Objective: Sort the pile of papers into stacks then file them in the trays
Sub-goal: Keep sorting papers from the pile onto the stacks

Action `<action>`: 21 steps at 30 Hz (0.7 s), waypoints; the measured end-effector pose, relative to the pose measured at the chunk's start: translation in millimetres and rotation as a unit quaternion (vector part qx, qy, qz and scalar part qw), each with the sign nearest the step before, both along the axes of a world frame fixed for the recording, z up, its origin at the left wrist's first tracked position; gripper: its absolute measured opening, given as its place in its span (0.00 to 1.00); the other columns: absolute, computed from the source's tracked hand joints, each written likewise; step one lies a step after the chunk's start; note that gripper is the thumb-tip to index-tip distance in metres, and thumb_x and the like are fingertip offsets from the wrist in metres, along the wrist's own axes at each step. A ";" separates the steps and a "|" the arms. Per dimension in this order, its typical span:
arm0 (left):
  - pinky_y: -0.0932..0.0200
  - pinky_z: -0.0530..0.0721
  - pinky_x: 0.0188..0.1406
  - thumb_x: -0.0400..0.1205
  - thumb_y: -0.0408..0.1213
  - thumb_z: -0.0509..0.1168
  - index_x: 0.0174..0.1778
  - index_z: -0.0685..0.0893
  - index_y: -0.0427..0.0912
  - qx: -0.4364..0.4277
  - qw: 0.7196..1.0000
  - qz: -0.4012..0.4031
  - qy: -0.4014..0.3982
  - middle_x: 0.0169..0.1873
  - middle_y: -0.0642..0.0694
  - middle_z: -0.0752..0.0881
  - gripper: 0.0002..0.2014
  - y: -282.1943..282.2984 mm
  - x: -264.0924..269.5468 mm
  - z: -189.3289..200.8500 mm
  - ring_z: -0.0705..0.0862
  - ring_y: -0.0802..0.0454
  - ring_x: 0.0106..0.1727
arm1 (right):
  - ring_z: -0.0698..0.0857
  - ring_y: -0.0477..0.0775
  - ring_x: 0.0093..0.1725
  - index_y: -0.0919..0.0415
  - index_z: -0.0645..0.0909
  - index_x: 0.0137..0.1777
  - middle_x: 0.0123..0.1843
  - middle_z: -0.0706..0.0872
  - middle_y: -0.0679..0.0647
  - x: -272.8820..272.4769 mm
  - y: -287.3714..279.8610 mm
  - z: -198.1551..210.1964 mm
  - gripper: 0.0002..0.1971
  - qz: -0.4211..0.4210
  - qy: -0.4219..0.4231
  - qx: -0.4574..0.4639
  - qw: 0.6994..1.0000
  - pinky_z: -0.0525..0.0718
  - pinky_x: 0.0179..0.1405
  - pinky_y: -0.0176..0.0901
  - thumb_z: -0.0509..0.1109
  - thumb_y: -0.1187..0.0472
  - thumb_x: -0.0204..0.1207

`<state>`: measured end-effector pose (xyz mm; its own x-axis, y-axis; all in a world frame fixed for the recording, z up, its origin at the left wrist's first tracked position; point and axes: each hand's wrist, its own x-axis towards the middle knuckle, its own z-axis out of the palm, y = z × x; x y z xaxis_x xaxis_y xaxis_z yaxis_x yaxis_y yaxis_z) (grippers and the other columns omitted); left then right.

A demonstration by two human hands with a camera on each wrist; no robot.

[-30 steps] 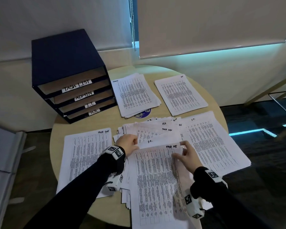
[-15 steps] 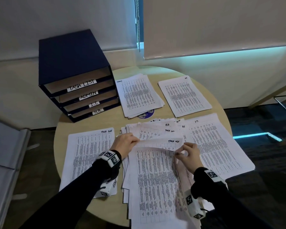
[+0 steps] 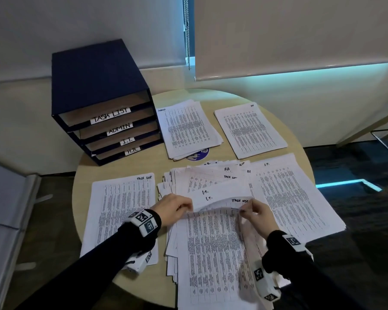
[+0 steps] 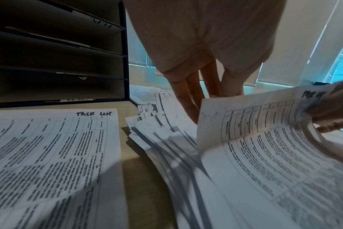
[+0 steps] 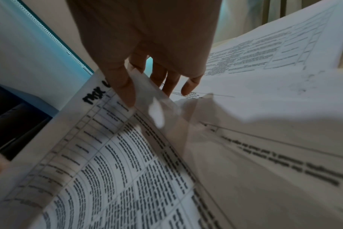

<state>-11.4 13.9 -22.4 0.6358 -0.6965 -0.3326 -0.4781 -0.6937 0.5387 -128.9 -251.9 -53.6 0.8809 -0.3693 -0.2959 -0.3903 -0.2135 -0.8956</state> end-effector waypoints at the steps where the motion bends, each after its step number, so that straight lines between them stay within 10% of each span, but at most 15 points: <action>1: 0.51 0.87 0.51 0.87 0.40 0.59 0.52 0.84 0.50 0.002 1.000 0.024 0.019 0.46 0.51 0.88 0.08 -2.8 1.3 0.6 0.86 0.50 0.43 | 0.83 0.52 0.38 0.63 0.80 0.35 0.34 0.86 0.52 -0.3 -0.5 -1.7 0.07 -0.002 -0.008 -0.014 1.000 0.78 0.44 0.45 0.71 0.74 0.71; 5: 0.52 0.82 0.52 0.89 0.43 0.52 0.62 0.76 0.46 -0.035 0.980 0.196 0.028 0.54 0.46 0.83 0.12 -26.2 21.4 5.2 0.81 0.48 0.47 | 0.80 0.62 0.36 0.50 0.76 0.47 0.38 0.83 0.59 2.2 -2.0 -3.7 0.16 -0.013 -0.004 -0.039 0.999 0.83 0.41 0.52 0.71 0.73 0.71; 9: 0.45 0.75 0.69 0.85 0.38 0.59 0.70 0.71 0.40 -0.018 0.940 0.340 0.032 0.68 0.41 0.74 0.17 -43.8 47.4 -8.9 0.77 0.42 0.66 | 0.72 0.52 0.31 0.41 0.66 0.70 0.34 0.72 0.56 2.8 0.3 4.1 0.35 -0.019 -0.011 -0.029 0.999 0.76 0.32 0.38 0.68 0.77 0.73; 13: 0.44 0.78 0.67 0.78 0.38 0.68 0.70 0.71 0.43 -0.078 0.897 0.418 0.125 0.61 0.44 0.79 0.24 -51.8 57.1 -20.1 0.80 0.42 0.63 | 0.86 0.70 0.47 0.63 0.80 0.53 0.47 0.86 0.65 4.2 -2.5 -0.9 0.12 -0.014 0.030 -0.028 0.999 0.87 0.49 0.60 0.71 0.74 0.71; 16: 0.43 0.83 0.61 0.76 0.33 0.72 0.62 0.74 0.46 -0.154 0.881 0.411 0.175 0.48 0.45 0.83 0.21 -53.3 53.1 -19.1 0.85 0.45 0.51 | 0.86 0.66 0.50 0.63 0.83 0.48 0.48 0.89 0.59 4.9 -0.7 2.0 0.09 -0.009 0.035 -0.022 0.999 0.85 0.53 0.55 0.72 0.73 0.71; 21: 0.50 0.79 0.61 0.70 0.44 0.78 0.40 0.82 0.56 -0.098 0.939 0.321 0.073 0.52 0.51 0.77 0.10 -43.4 40.4 -27.4 0.78 0.51 0.55 | 0.85 0.60 0.46 0.56 0.83 0.45 0.45 0.89 0.53 6.3 -1.0 2.9 0.11 0.006 0.031 -0.012 0.999 0.82 0.49 0.48 0.71 0.74 0.72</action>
